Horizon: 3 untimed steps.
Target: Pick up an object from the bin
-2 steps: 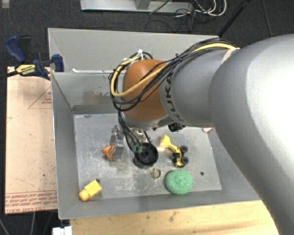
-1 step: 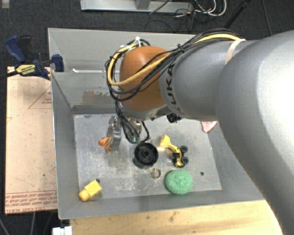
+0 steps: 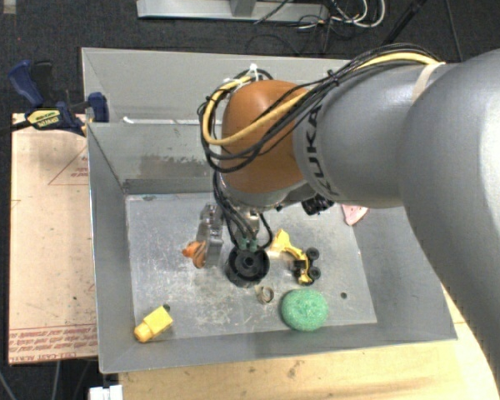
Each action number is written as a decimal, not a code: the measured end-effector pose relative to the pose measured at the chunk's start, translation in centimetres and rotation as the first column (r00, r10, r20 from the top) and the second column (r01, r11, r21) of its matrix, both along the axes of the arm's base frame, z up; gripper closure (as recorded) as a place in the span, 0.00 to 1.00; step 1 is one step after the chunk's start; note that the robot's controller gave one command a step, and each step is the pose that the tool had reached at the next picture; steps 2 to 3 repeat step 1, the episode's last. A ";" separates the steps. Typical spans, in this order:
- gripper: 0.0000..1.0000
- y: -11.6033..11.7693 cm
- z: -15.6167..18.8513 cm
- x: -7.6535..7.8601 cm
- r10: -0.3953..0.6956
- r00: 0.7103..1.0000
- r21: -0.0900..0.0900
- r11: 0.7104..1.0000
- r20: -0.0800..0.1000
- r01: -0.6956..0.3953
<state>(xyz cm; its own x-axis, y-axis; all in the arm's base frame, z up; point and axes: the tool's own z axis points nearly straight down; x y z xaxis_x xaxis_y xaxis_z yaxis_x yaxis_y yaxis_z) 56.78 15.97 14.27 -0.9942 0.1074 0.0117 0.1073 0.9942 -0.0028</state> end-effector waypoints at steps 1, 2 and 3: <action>1.00 0.4 6.5 -0.3 0.015 1.000 0.001 1.000 0.011 -0.015; 1.00 0.4 6.5 -0.3 0.015 1.000 0.001 1.000 0.011 -0.015; 1.00 0.4 6.5 -0.3 0.015 1.000 0.001 1.000 0.011 -0.015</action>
Offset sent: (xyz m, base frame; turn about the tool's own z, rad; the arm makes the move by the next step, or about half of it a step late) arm 0.0600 -0.0145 -0.0211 -0.0413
